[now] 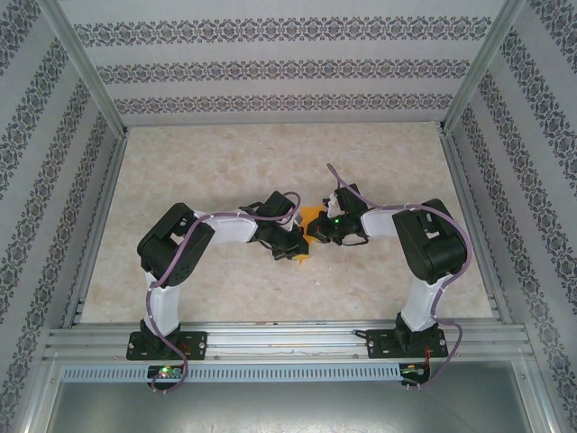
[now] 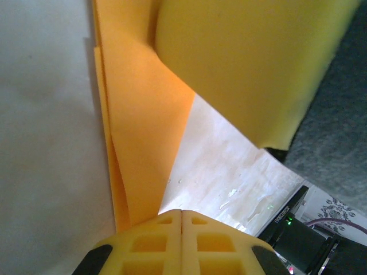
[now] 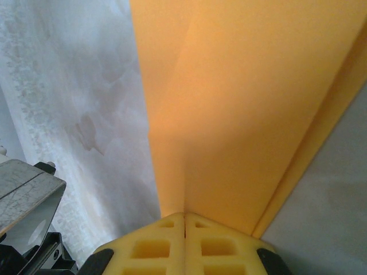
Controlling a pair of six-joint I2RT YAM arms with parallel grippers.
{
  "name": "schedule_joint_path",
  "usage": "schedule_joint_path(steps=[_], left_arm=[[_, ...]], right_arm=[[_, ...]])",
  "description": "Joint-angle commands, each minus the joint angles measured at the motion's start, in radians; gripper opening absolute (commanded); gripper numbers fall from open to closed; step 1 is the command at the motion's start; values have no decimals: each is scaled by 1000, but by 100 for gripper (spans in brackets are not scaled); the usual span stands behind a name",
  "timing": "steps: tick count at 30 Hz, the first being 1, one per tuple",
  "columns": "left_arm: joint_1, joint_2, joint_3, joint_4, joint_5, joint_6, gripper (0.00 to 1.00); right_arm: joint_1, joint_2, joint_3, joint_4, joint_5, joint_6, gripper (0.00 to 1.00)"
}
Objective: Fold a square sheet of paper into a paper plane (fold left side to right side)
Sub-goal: Fold the wing for the fifth time at the center of the table.
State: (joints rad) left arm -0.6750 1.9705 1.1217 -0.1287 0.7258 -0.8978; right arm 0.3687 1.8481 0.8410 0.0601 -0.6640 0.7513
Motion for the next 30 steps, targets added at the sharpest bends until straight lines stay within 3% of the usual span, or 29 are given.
schedule_joint_path(steps=[1, 30], left_arm=[[-11, 4, -21, -9, -11, 9, 0], [-11, -17, -128, 1, -18, 23, 0]], right_arm=[[-1, 82, -43, -177, 139, -40, 0], [-4, 87, -7, -259, 170, -85, 0]])
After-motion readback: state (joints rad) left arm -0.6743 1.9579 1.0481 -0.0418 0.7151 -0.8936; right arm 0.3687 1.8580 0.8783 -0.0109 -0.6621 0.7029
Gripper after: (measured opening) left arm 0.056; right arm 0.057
